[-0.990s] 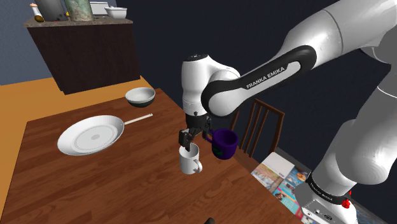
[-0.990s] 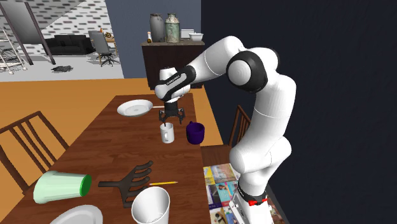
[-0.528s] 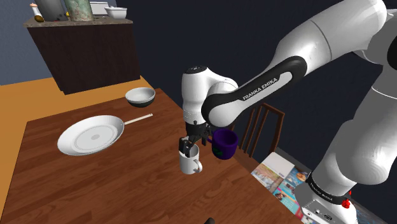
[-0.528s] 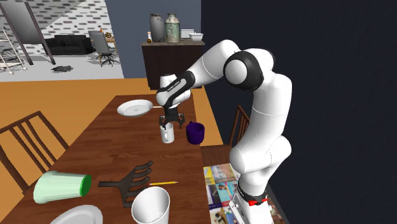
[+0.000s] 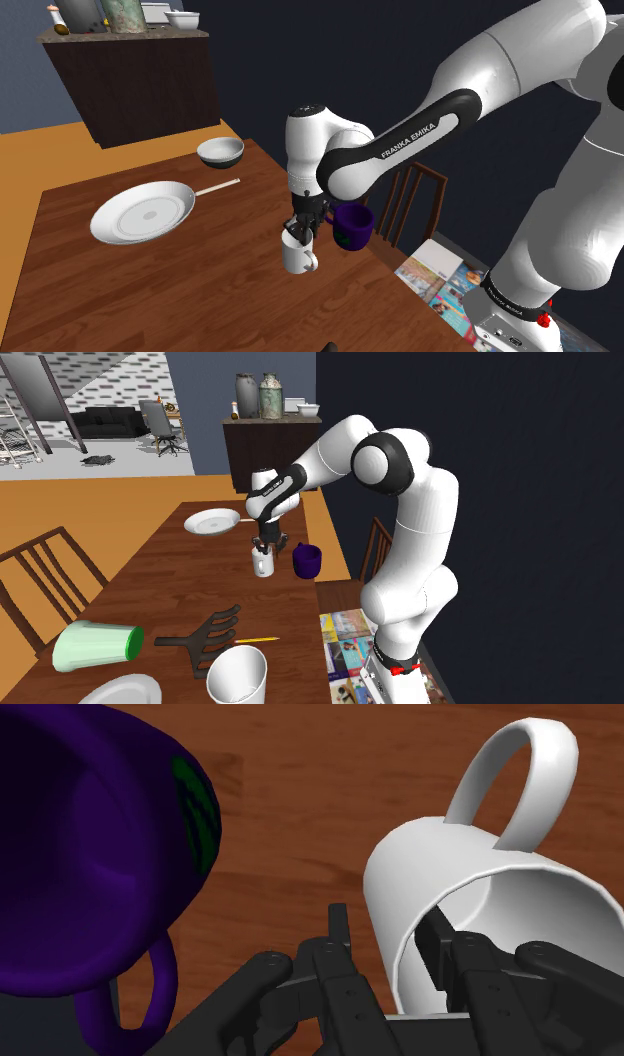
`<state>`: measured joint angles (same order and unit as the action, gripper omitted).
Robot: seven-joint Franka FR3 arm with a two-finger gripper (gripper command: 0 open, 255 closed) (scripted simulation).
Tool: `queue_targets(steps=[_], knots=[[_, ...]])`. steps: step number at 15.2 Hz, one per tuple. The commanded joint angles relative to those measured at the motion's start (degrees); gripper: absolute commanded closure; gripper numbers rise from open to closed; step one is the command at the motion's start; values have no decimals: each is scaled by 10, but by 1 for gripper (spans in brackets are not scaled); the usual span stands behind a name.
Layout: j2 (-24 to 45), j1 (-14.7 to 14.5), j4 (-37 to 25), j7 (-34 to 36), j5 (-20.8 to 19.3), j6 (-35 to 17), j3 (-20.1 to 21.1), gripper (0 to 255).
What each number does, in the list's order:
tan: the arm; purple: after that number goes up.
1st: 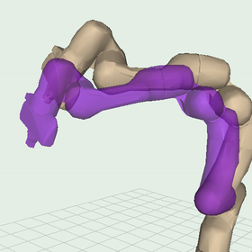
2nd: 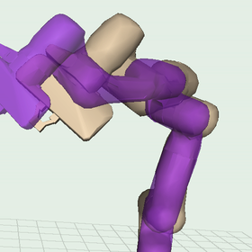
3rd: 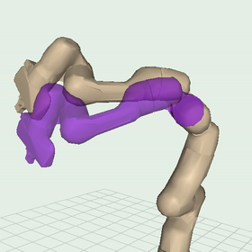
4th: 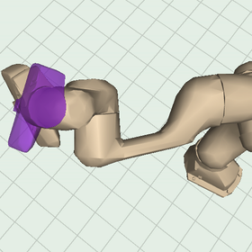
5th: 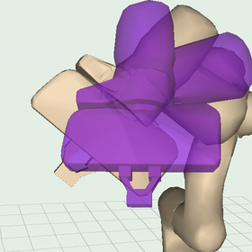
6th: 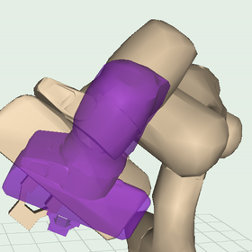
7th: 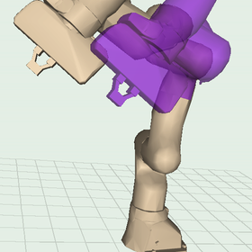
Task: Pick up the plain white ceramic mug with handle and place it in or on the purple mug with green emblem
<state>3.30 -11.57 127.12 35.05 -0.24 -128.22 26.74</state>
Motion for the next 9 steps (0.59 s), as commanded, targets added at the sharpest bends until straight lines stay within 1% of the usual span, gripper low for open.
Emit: queue_targets(steps=[1,8,9], knots=[[0,0,0,0,0,0,0,255],[0,0,0,0,0,0,0,255],[-5,0,-3,-2,3,7,0,255]])
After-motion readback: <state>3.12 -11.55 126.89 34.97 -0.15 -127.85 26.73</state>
